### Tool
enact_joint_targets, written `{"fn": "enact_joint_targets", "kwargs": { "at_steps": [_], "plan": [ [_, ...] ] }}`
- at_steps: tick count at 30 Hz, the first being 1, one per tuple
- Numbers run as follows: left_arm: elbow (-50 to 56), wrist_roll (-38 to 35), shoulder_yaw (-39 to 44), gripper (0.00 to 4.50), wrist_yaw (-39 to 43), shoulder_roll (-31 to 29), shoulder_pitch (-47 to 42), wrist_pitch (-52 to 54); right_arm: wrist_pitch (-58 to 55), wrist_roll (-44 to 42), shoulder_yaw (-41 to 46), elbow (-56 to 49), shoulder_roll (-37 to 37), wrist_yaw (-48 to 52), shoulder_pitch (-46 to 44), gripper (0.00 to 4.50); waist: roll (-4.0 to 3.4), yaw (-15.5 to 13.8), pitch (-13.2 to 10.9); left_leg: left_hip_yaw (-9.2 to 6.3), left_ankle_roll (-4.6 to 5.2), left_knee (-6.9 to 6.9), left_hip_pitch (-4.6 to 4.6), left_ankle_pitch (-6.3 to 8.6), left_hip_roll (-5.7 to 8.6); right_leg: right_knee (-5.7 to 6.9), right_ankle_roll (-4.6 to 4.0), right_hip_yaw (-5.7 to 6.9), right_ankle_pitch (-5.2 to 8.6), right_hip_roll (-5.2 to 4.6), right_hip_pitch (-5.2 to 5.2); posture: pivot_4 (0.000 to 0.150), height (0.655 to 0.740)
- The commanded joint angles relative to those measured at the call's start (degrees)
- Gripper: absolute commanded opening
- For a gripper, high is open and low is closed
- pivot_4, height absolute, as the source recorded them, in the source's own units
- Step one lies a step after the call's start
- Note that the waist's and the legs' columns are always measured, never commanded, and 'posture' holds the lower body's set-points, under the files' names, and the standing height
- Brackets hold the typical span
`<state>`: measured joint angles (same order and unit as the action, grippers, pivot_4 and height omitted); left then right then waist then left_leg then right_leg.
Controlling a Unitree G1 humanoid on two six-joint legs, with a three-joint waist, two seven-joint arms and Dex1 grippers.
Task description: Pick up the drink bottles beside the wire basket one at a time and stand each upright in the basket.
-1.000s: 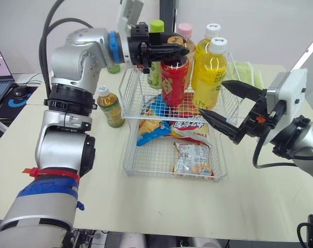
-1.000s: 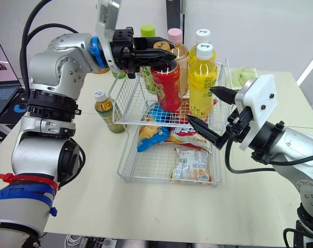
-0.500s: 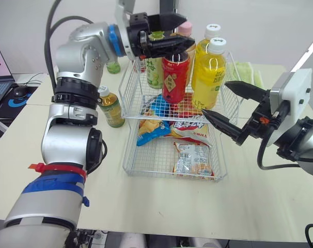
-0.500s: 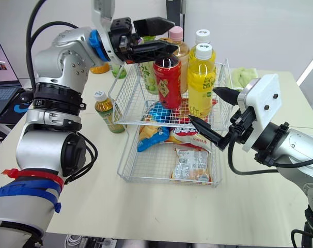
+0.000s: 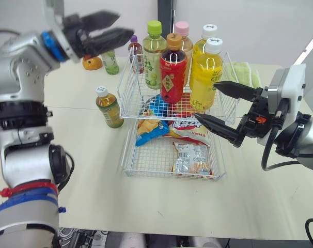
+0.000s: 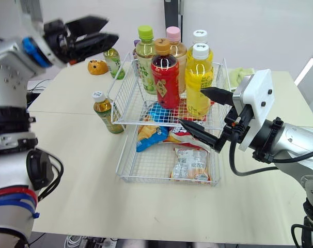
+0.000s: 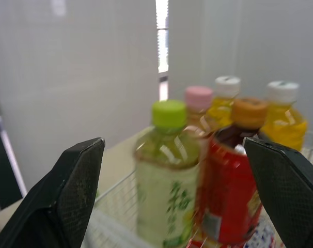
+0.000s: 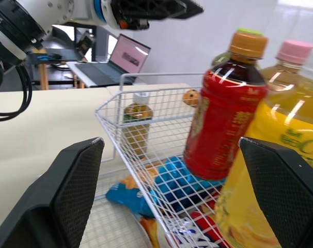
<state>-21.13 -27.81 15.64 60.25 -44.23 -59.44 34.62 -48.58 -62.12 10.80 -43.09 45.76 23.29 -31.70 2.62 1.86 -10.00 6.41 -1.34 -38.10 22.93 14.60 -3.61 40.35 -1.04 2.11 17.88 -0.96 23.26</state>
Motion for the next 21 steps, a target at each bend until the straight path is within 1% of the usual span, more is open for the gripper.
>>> {"fn": "enact_joint_targets", "kwargs": {
  "at_steps": [1, 4, 7, 10, 11, 13, 16, 18, 21],
  "plan": [
    [8.6, -1.9, 7.2, 4.46, -5.0, -3.5, 6.6, 1.2, 1.6, -1.4, -1.6, 2.1, -1.2, 3.1, -3.8, 4.50, 0.00, -0.1, 0.0, -0.01, 0.00, -0.01, 0.02, 0.00, 0.00, 0.00, 0.00, 0.01, 0.00, 0.00, 0.01, 0.150, 0.7400],
    [16.3, -4.1, 13.4, 4.46, -7.8, -4.0, 17.5, 2.5, 2.8, 1.8, -5.5, 4.4, -2.9, 6.0, -5.5, 4.50, 0.03, -0.2, 0.0, -0.02, 0.00, 0.02, 0.04, 0.01, 0.00, -0.05, 0.00, 0.02, 0.00, -0.03, 0.01, 0.150, 0.7400],
    [23.5, -5.7, 19.7, 4.46, -10.6, -2.6, 28.7, 3.1, 4.8, 5.6, -8.6, 6.9, -4.1, 9.8, -6.6, 4.50, 0.04, -0.2, 0.0, -0.01, 0.01, 0.02, 0.04, 0.01, 0.00, -0.07, 0.00, 0.04, 0.00, -0.06, 0.00, 0.150, 0.7400],
    [32.5, -8.6, 27.2, 4.46, -13.4, 1.3, 42.2, 4.4, 6.5, 8.3, -11.1, 9.9, -5.9, 12.9, -8.6, 4.50, 0.05, -0.1, 0.0, 0.00, 0.01, 0.02, 0.01, 0.01, 0.00, -0.06, 0.00, 0.04, 0.00, -0.09, -0.03, 0.150, 0.7400],
    [34.8, -9.3, 28.7, 4.46, -14.1, 2.4, 45.7, 4.5, 6.9, 9.1, -11.7, 10.6, -6.4, 13.7, -9.0, 4.50, 0.05, 0.1, 0.0, 0.00, 0.02, 0.02, 0.00, 0.02, 0.00, -0.06, 0.00, 0.04, 0.00, -0.09, -0.03, 0.150, 0.7400],
    [40.9, -10.9, 31.7, 4.46, -15.8, 6.6, 55.1, 4.7, 8.0, 10.7, -13.0, 12.5, -7.8, 15.8, -10.1, 4.50, 0.11, -0.1, 0.1, -0.04, 0.02, 0.03, -0.01, 0.02, -0.01, -0.02, 0.00, 0.09, 0.00, -0.09, -0.03, 0.150, 0.7400],
    [48.1, -14.1, 34.1, 4.46, -18.0, 11.5, 64.9, 4.9, 9.0, 12.6, -14.1, 14.8, -9.4, 18.2, -11.4, 4.50, 0.15, -0.1, 0.1, -0.04, 0.02, 0.06, -0.02, 0.02, -0.04, -0.04, -0.01, 0.10, -0.01, -0.09, -0.05, 0.150, 0.7400],
    [51.8, -16.1, 35.0, 4.46, -19.9, 13.7, 69.3, 4.9, 9.5, 13.6, -14.3, 16.0, -10.1, 19.6, -12.1, 4.50, 0.20, -0.3, 0.1, -0.04, 0.04, 0.05, -0.03, 0.04, -0.03, -0.04, -0.01, 0.09, -0.01, -0.10, -0.08, 0.150, 0.7400],
    [54.0, -17.1, 34.1, 4.46, -22.4, 14.4, 71.7, 3.7, 9.7, 14.7, -14.2, 16.9, -10.8, 20.8, -12.6, 4.50, 0.24, -0.7, 0.2, -0.15, 0.25, 0.04, -0.03, 0.15, 0.00, -0.01, -0.02, 0.16, -0.01, -0.10, -0.10, 0.150, 0.7400]
  ]
}}
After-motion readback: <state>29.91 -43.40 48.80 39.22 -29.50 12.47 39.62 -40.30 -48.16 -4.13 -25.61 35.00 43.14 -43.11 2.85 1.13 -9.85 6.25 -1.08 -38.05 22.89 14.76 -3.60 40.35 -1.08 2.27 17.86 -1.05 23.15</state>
